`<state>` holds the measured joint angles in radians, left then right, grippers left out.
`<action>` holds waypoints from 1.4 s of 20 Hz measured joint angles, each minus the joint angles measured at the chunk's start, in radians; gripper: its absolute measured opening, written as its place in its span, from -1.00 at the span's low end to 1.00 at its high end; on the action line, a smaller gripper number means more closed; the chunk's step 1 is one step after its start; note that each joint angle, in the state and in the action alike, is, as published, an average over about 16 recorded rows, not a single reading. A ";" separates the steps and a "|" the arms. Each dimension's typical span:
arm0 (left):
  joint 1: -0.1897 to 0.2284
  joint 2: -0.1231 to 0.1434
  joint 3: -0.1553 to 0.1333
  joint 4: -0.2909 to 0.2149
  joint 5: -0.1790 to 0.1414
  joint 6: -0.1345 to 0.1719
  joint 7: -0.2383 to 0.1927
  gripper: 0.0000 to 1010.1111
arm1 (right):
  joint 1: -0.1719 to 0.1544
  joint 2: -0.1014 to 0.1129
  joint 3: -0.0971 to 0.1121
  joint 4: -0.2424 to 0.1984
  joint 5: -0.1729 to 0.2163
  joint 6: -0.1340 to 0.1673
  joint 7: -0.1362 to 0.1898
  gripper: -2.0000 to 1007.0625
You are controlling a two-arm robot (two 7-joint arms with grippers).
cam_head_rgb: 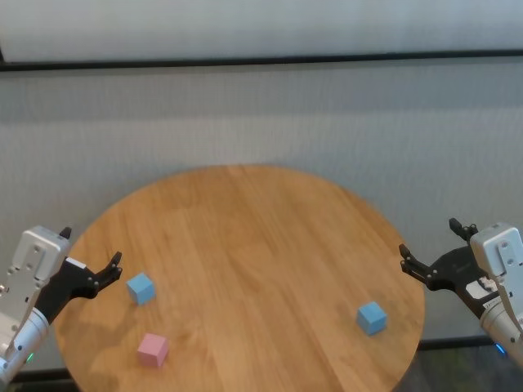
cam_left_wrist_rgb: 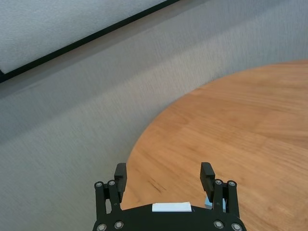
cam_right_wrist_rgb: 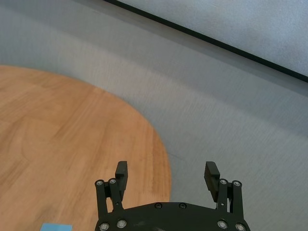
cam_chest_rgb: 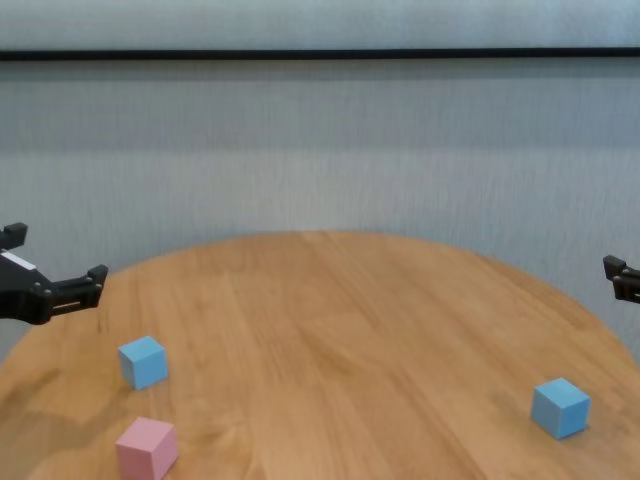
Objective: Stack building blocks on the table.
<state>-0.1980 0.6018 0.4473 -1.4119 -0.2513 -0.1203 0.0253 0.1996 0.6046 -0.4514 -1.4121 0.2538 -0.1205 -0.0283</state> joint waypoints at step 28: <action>0.089 0.016 -0.031 -0.064 -0.097 -0.017 -0.163 0.98 | 0.000 0.000 0.000 0.000 0.000 0.000 0.000 1.00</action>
<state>-0.1095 0.6181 0.4166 -1.4755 -0.3481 -0.1378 -0.1377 0.1996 0.6046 -0.4514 -1.4121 0.2538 -0.1205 -0.0283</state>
